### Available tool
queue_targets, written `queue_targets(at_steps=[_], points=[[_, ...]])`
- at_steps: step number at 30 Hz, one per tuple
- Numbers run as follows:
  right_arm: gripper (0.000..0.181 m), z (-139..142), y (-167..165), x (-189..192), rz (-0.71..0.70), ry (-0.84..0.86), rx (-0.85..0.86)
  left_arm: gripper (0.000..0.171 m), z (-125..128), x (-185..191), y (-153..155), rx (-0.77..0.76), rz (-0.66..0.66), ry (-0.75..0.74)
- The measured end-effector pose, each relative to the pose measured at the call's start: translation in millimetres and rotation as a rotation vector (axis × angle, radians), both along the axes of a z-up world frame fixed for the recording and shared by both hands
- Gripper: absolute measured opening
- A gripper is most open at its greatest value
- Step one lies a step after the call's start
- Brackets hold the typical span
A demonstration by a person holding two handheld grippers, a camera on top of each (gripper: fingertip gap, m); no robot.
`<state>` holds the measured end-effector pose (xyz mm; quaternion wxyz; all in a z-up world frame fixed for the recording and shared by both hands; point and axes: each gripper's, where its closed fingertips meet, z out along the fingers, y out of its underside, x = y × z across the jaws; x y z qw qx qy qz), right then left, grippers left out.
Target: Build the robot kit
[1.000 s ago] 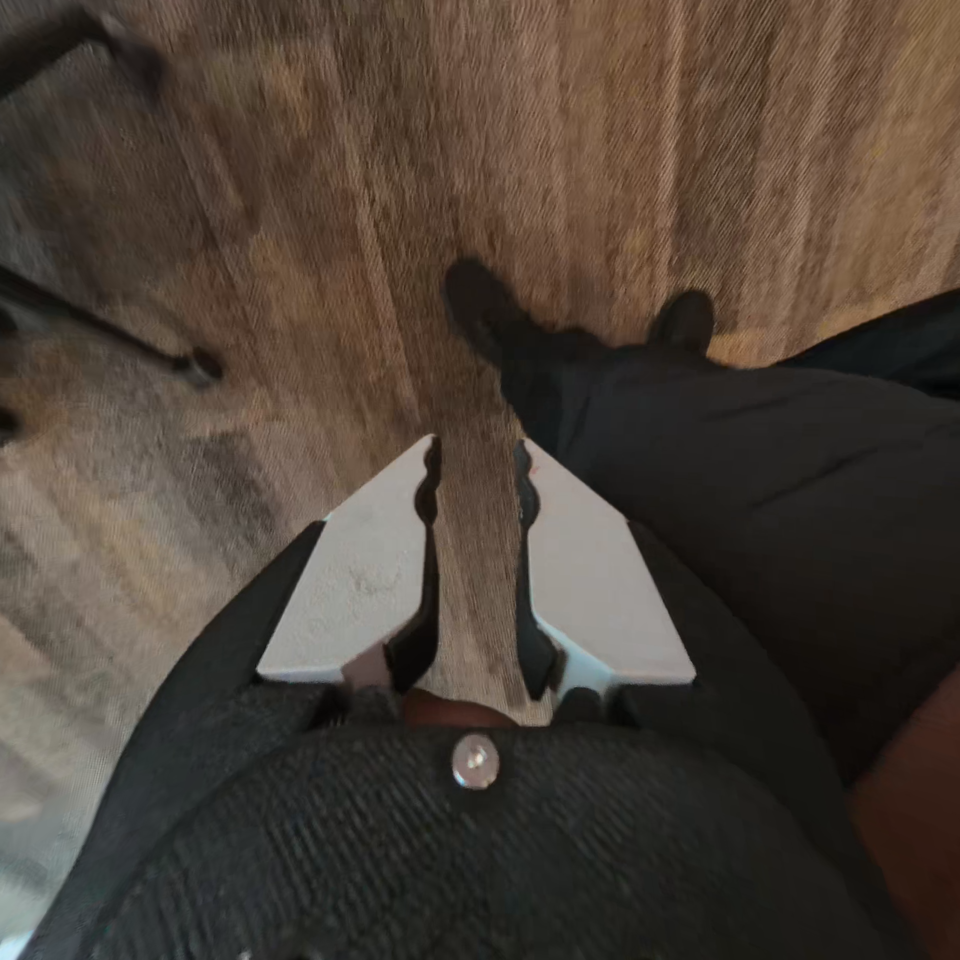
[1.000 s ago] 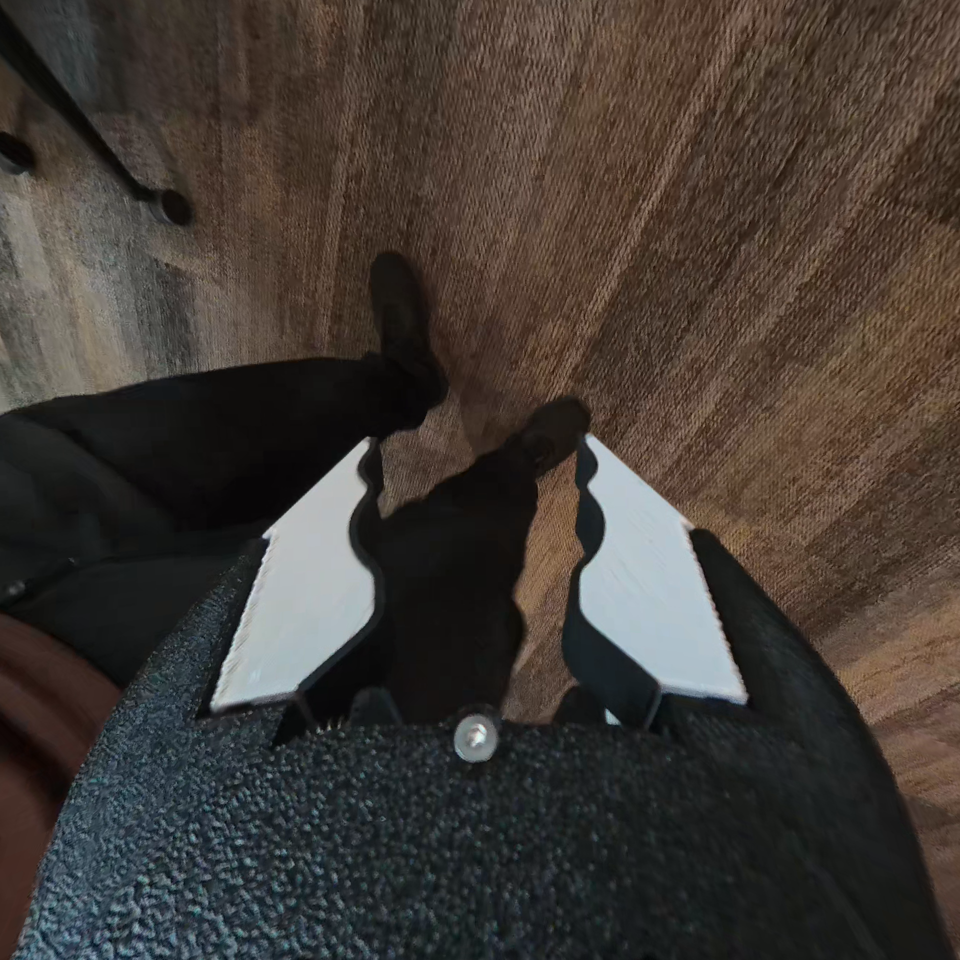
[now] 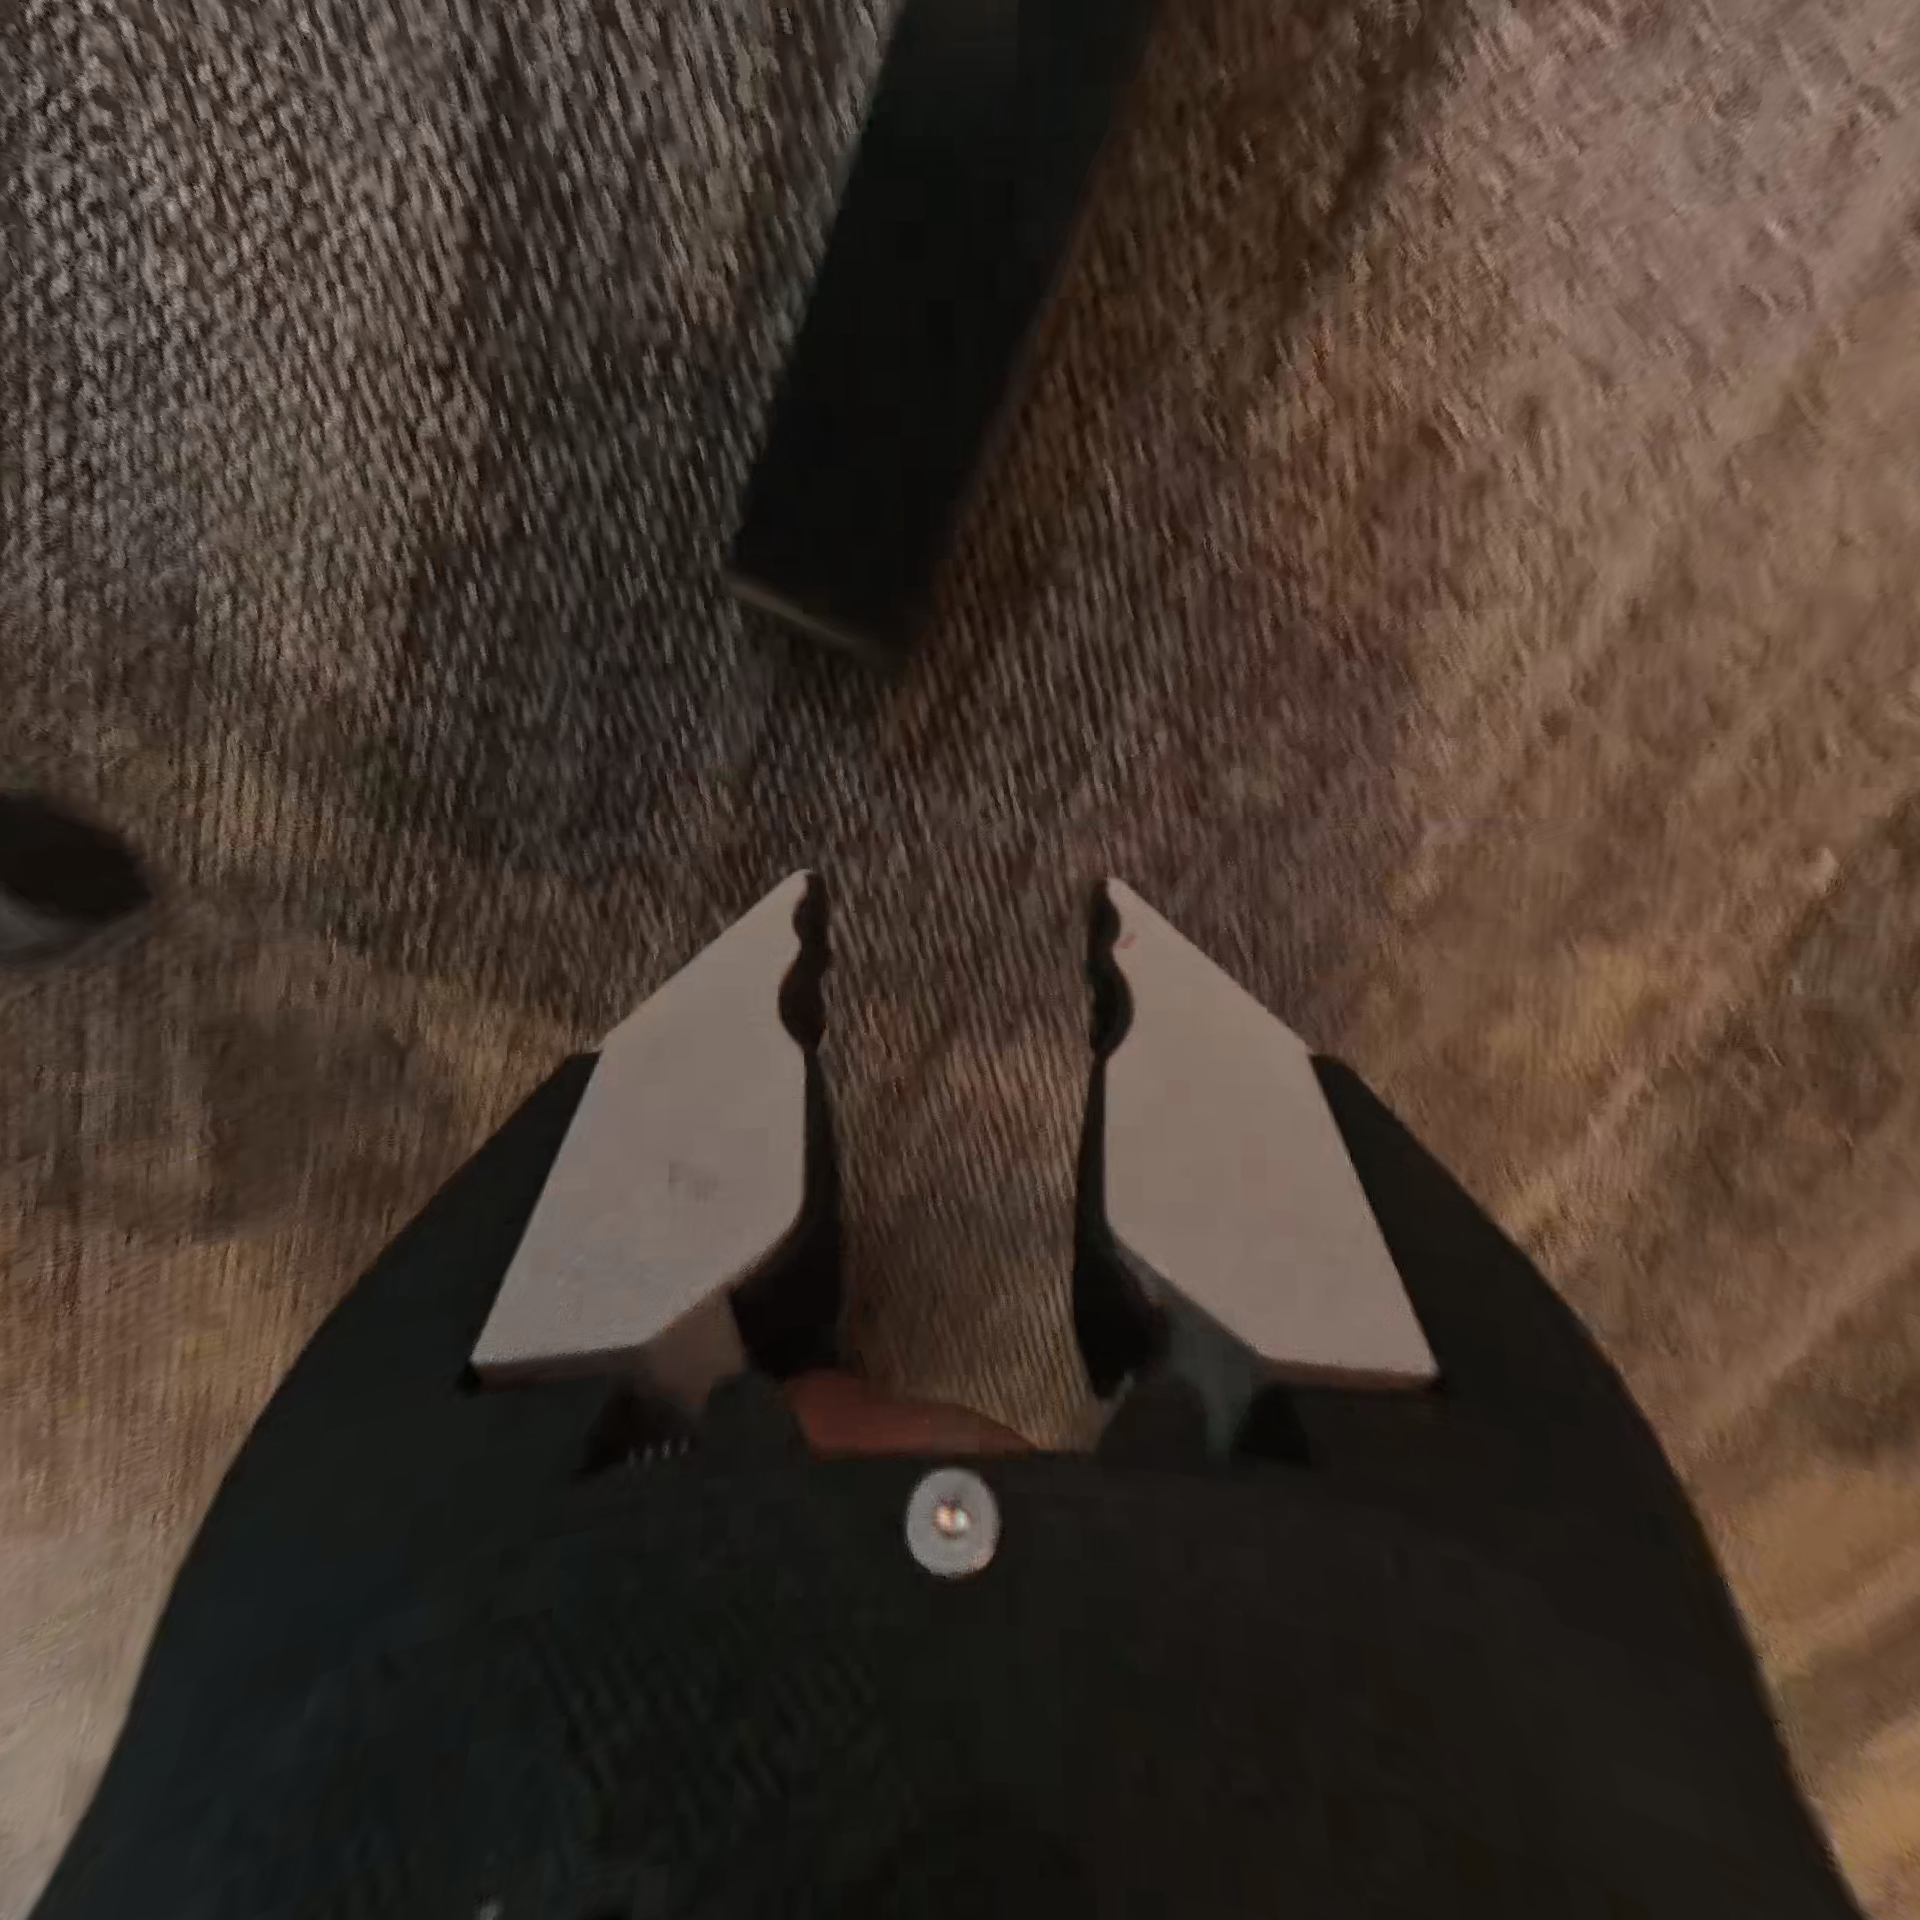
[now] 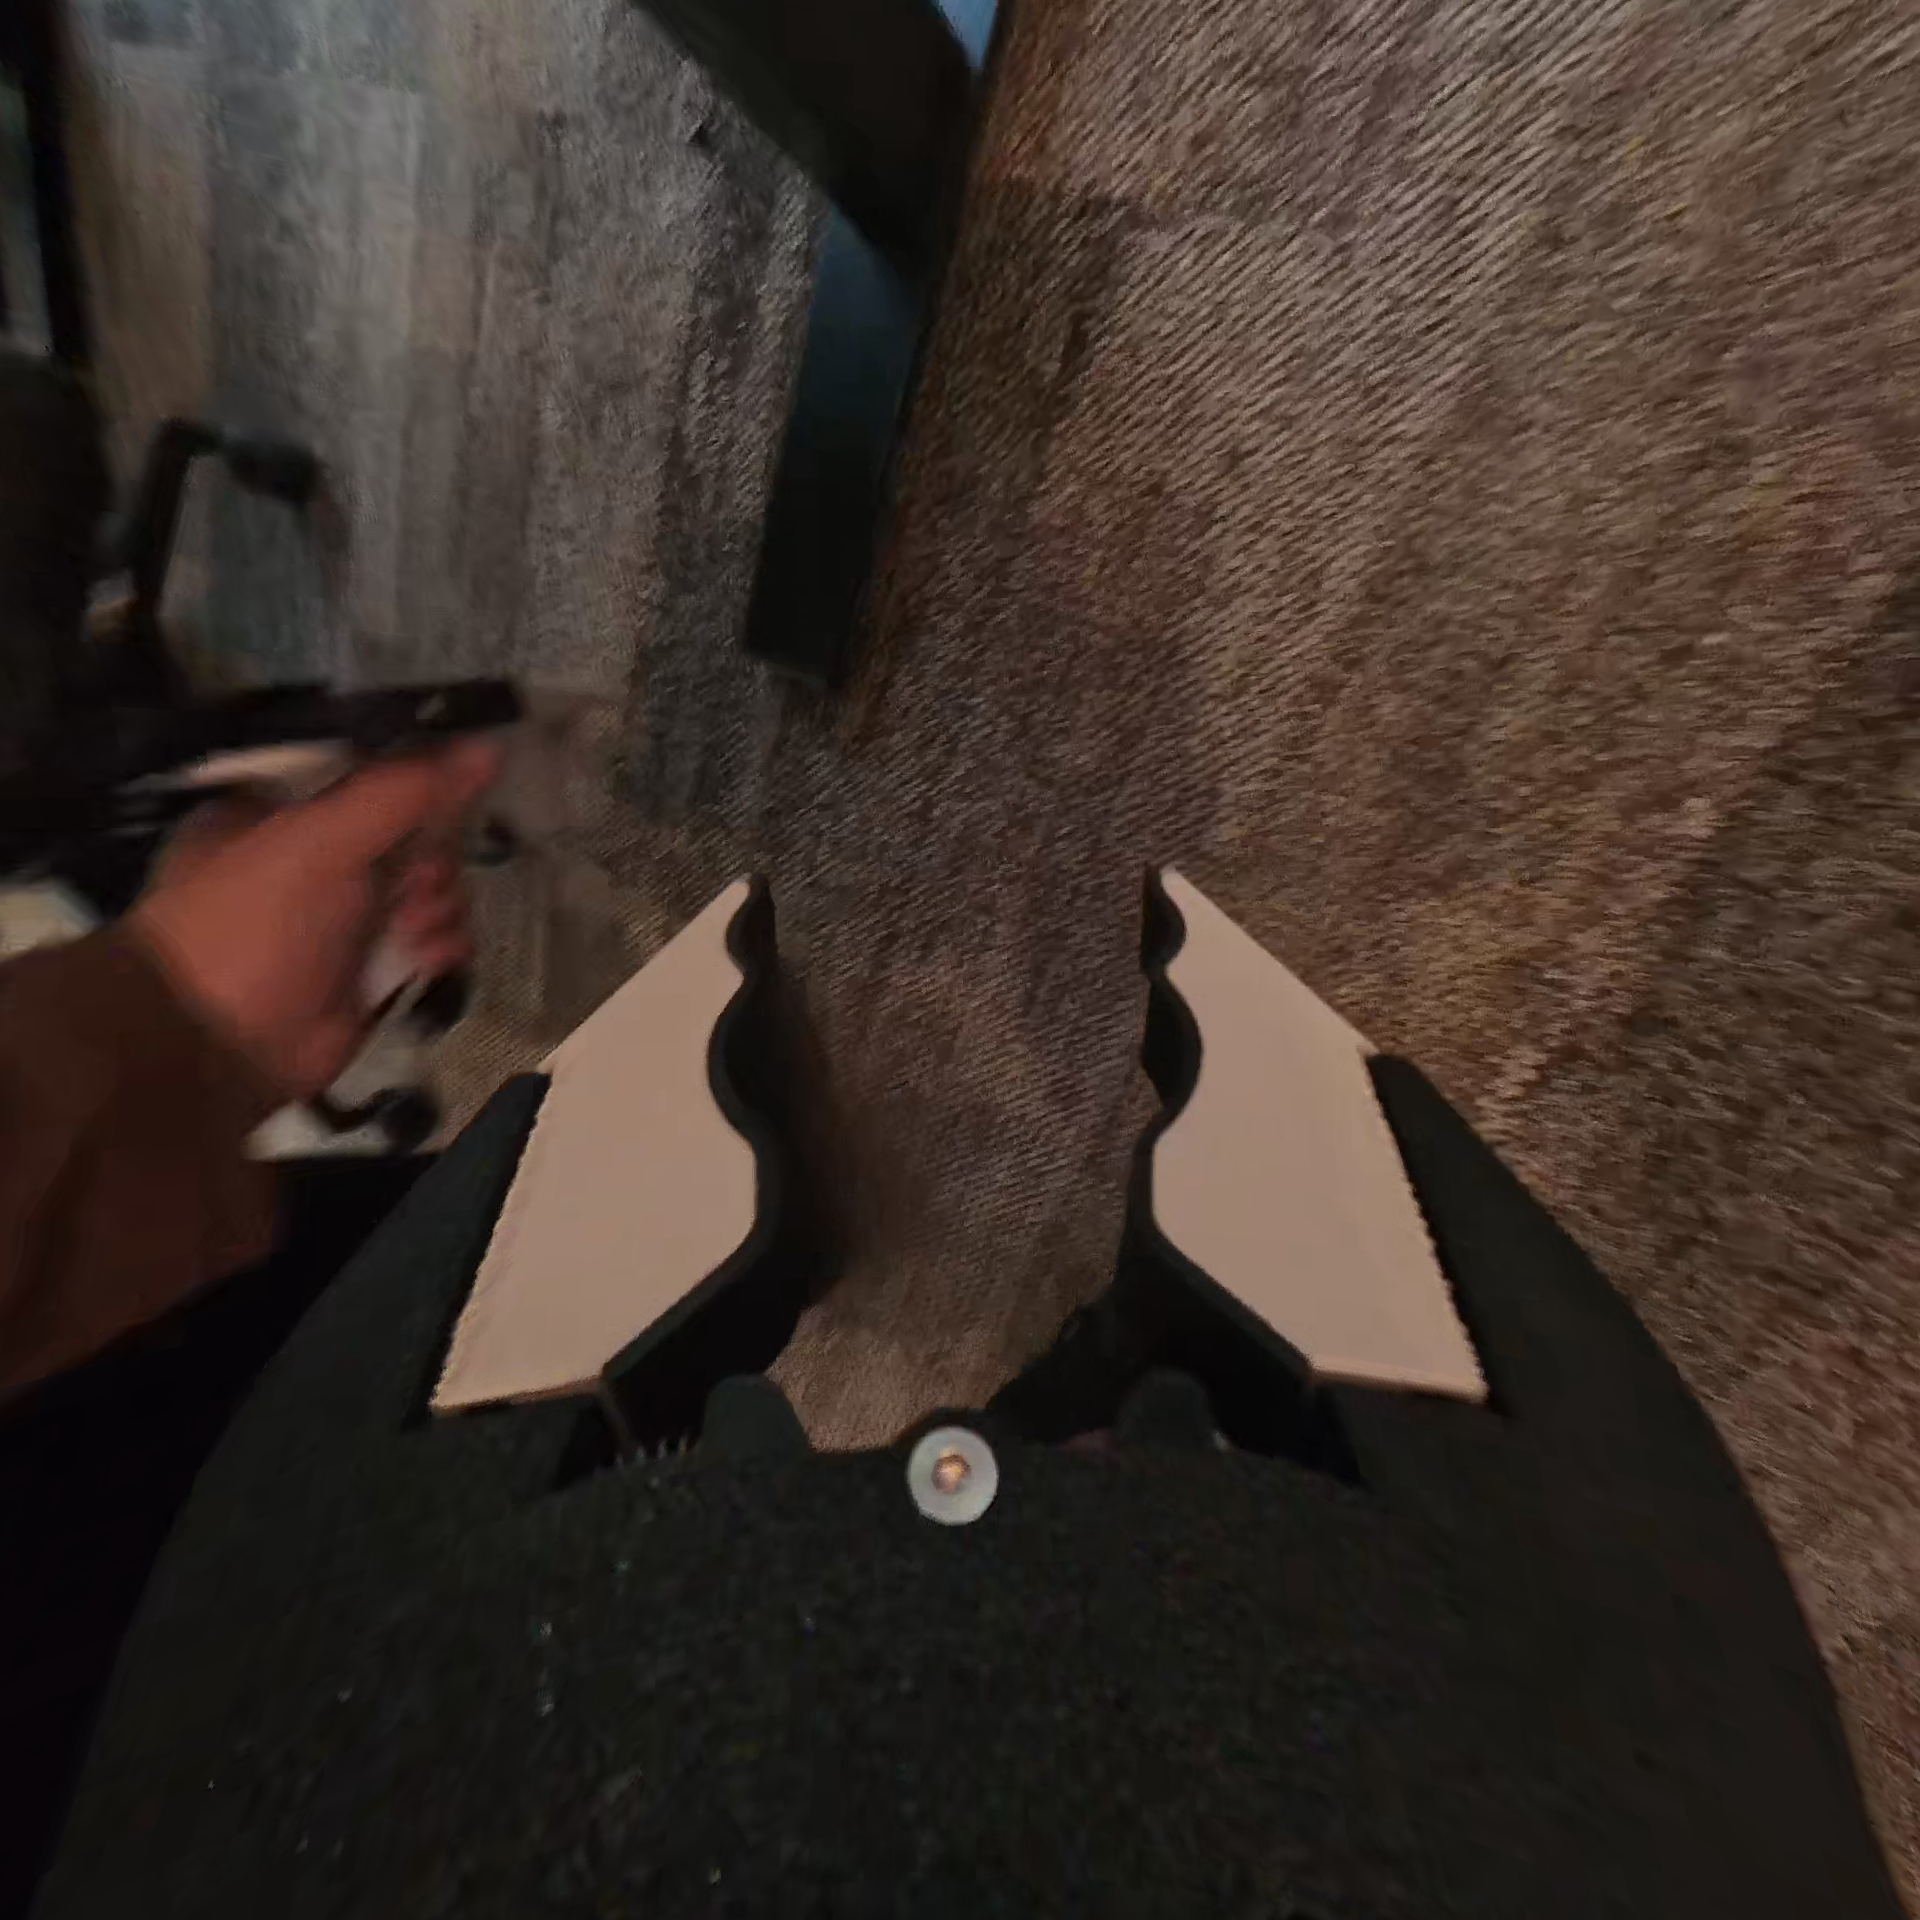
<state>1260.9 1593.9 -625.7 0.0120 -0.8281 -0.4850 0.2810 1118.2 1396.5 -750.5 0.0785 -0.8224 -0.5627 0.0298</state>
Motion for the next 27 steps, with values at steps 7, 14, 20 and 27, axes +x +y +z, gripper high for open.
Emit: queue_targets(at_steps=[7,14,20,27], points=[[0.073,20,40,-8,0.189,0.066,-0.207,0.033,-96,-164,10,-0.023,-0.086,0.154],[0.072,51,114,19,0.126,0.191,-0.082,0.023,-139,-291,9,0.035,0.175,0.136],[0.075,35,125,19,0.11,0.17,-0.081,0.014,-173,-343,35,0.087,0.31,0.061],[0.074,19,102,21,0.182,0.114,-0.099,0.024,-191,-354,40,0.107,0.399,0.024]])
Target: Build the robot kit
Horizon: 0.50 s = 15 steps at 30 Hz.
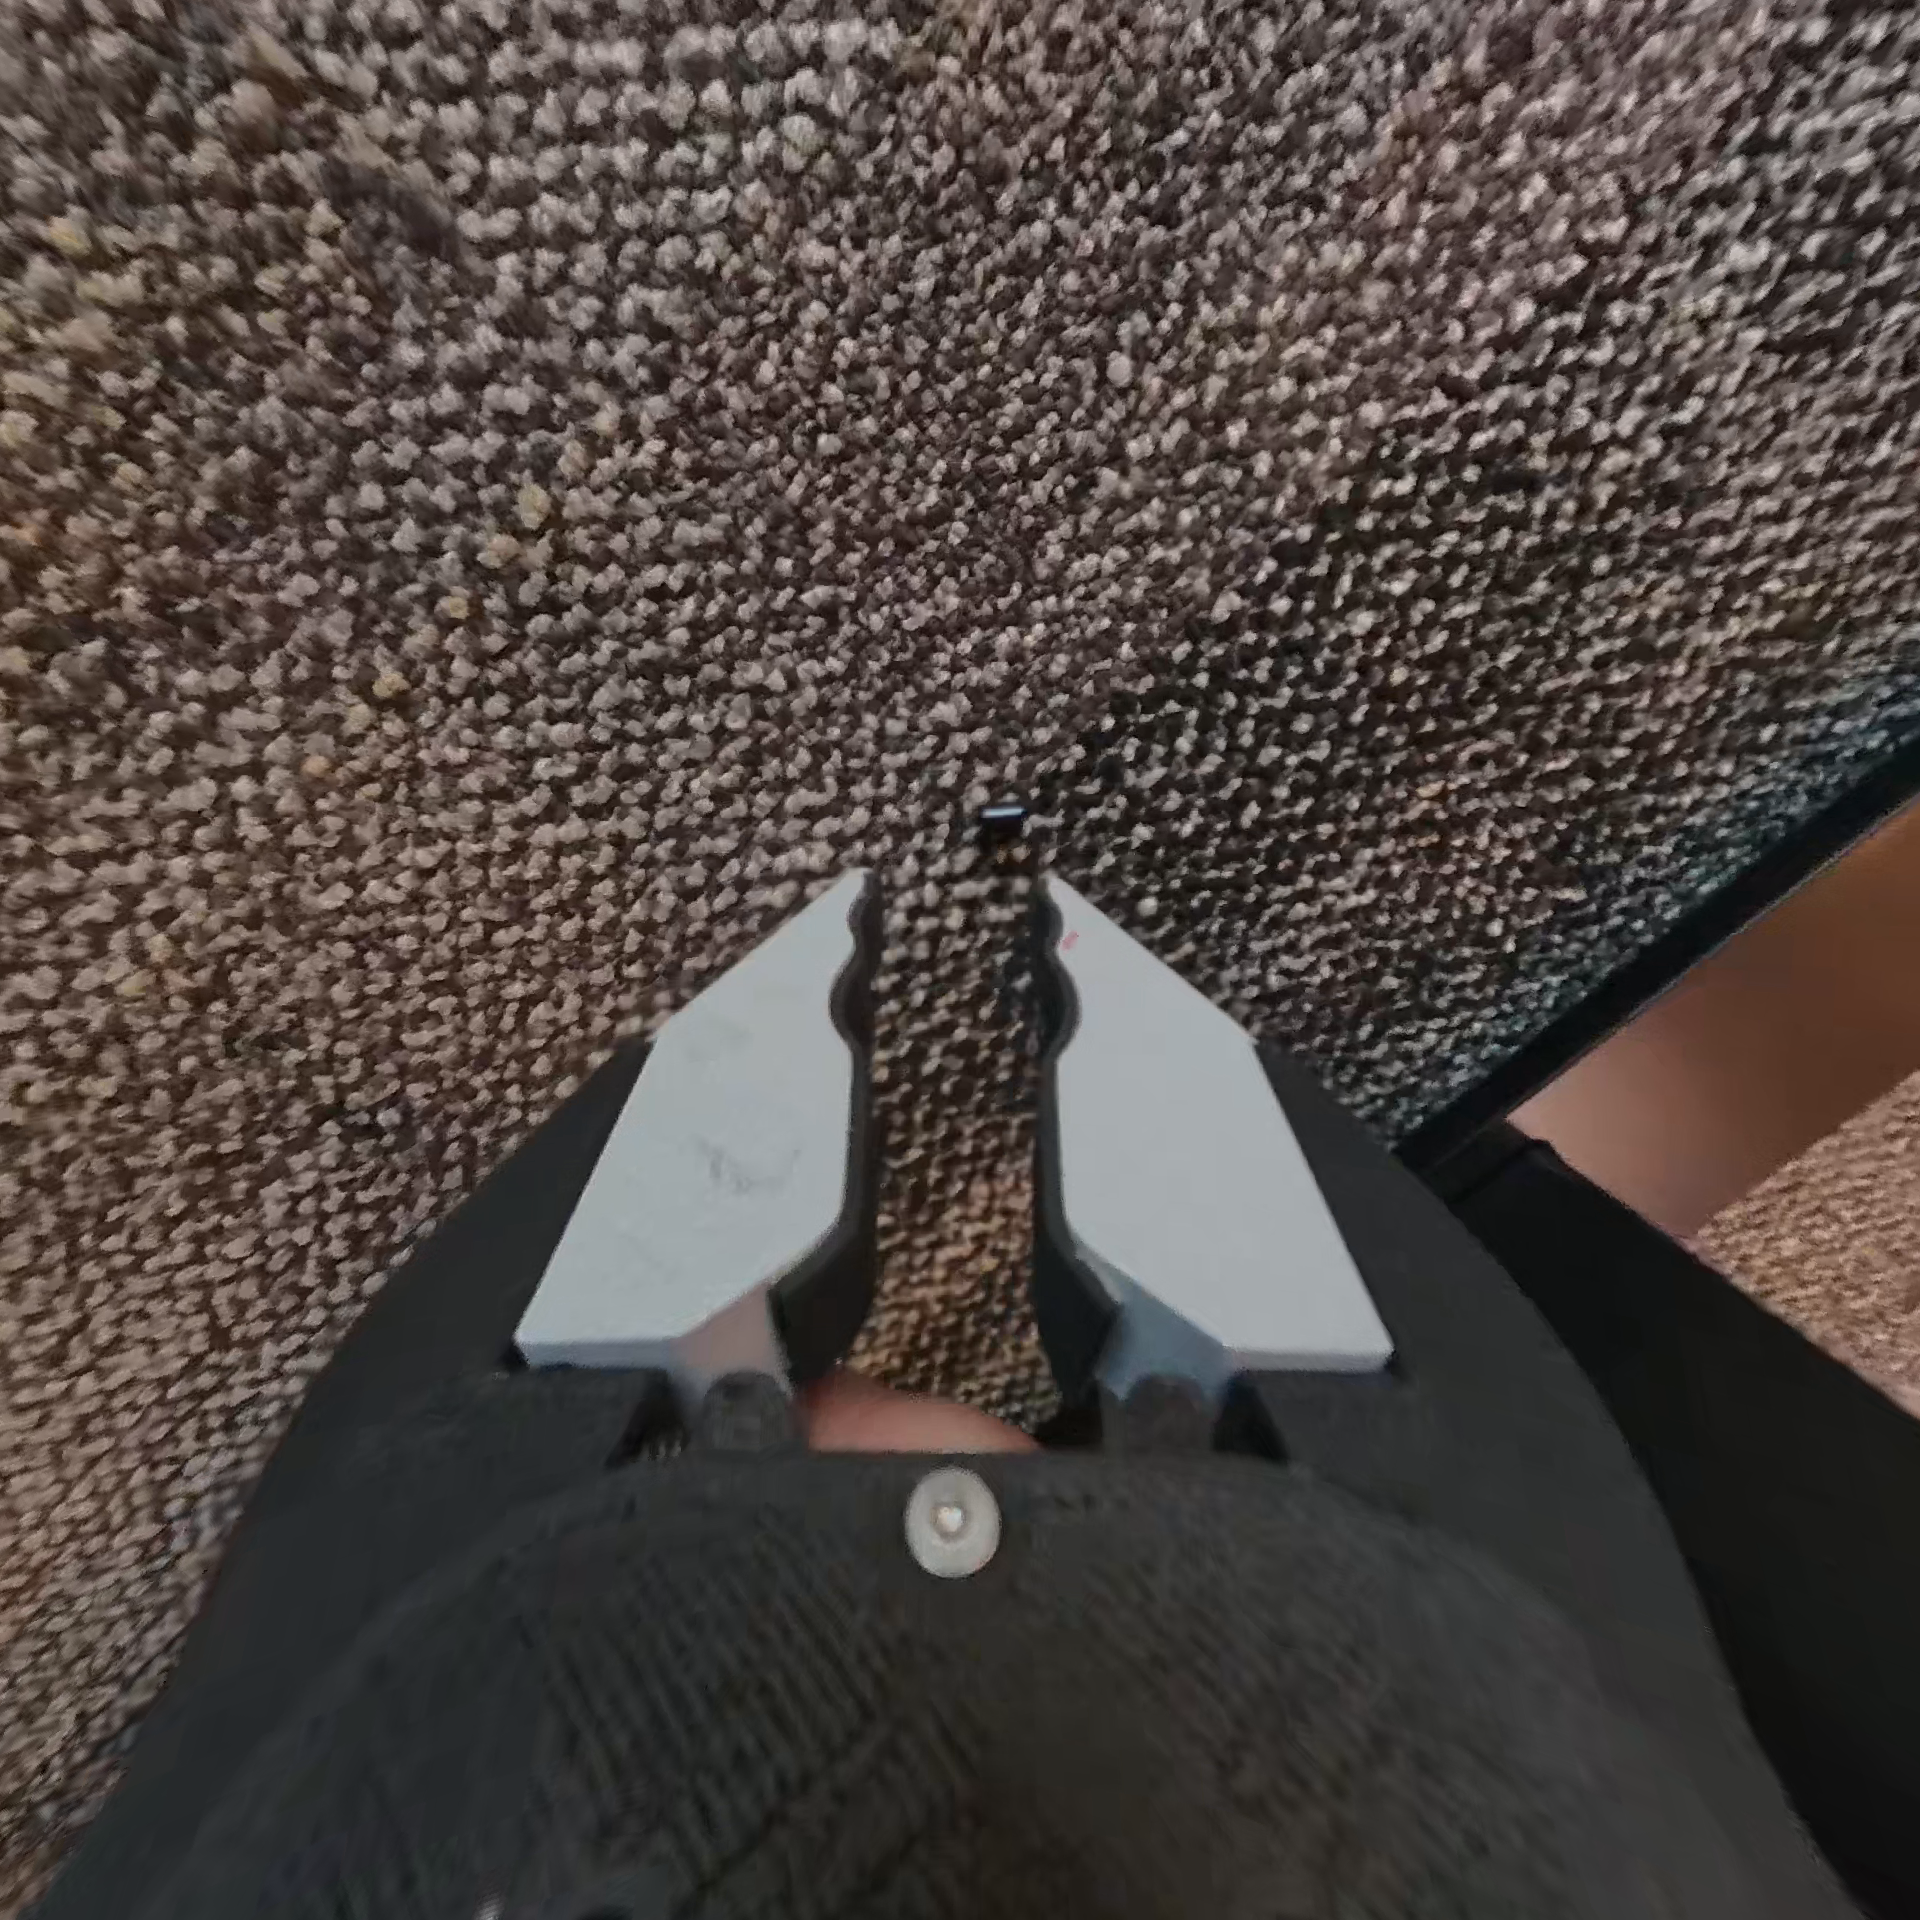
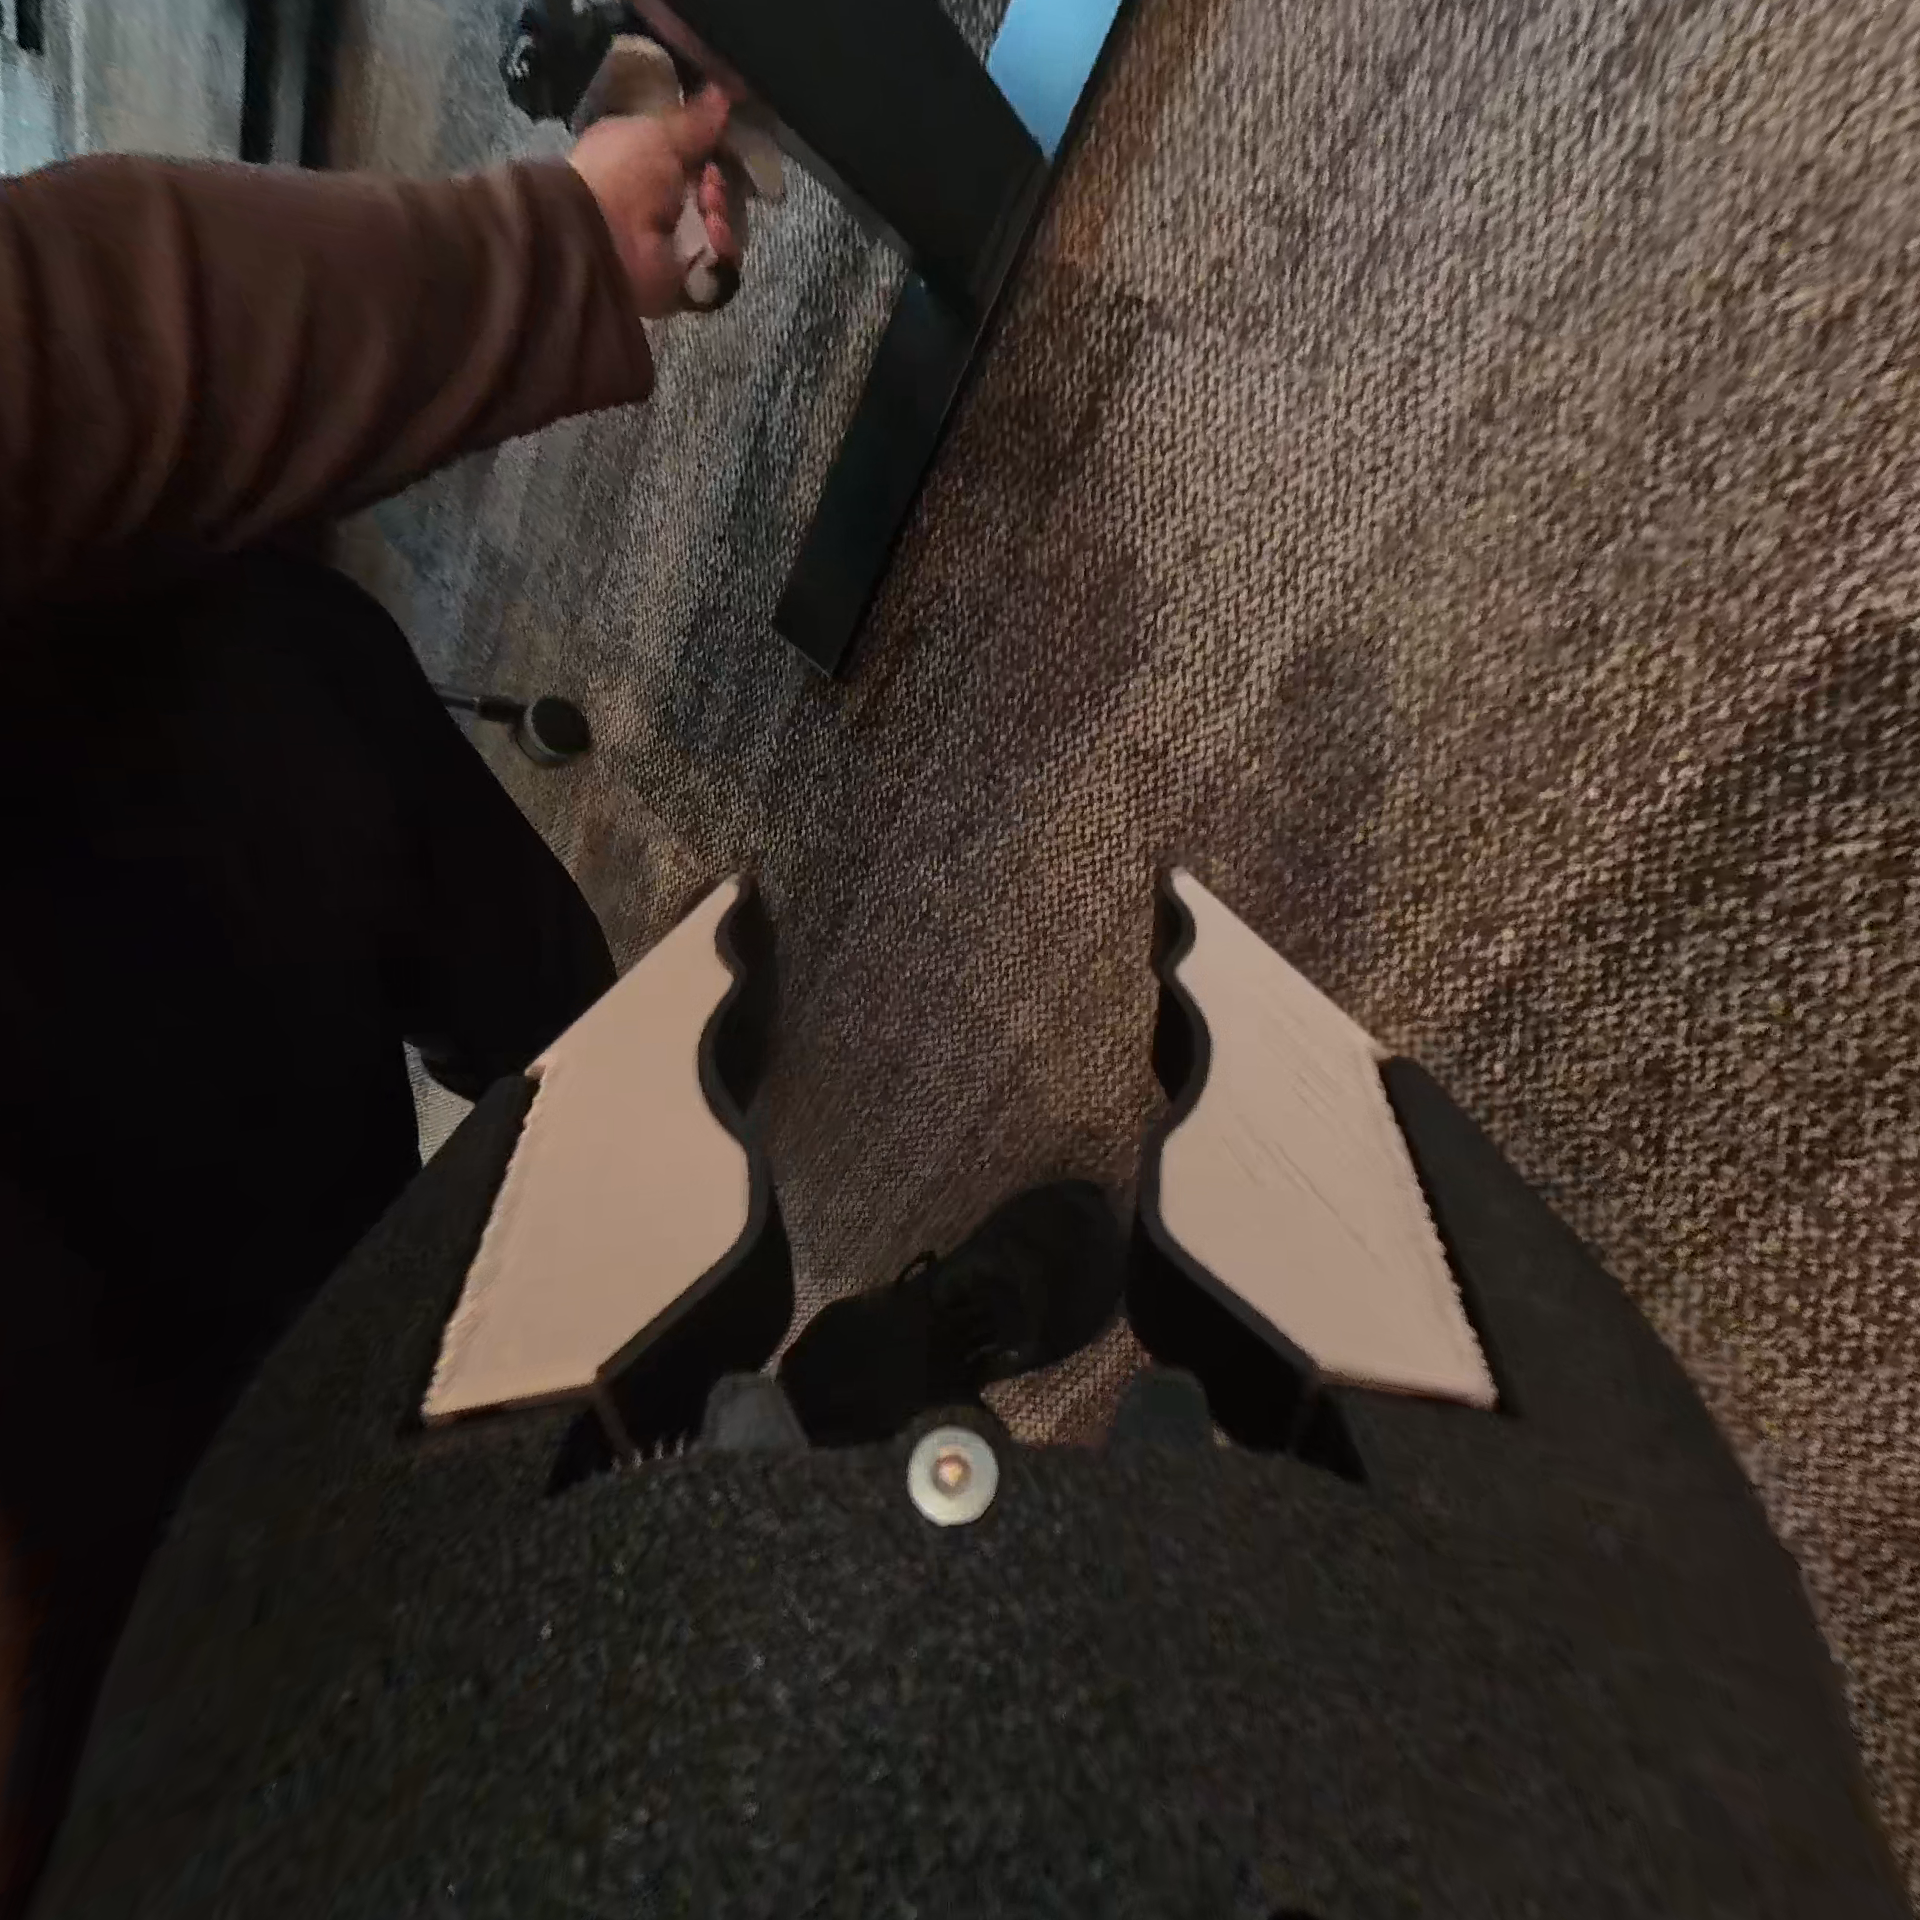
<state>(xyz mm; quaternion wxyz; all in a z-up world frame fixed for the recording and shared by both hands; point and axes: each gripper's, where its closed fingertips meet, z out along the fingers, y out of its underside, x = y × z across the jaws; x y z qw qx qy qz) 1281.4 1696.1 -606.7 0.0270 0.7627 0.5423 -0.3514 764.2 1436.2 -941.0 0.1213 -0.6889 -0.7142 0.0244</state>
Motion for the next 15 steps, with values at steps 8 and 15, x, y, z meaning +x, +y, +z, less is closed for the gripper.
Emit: queue_targets(at_steps=[8,15], points=[[0.074,-3,5,-4,-0.009,-0.003,-0.006,0.025,-19,-12,8,-0.048,-0.028,0.002],[0.074,-6,7,-1,-0.012,-0.023,-0.011,0.017,-21,-16,4,-0.104,-0.044,0.049]])
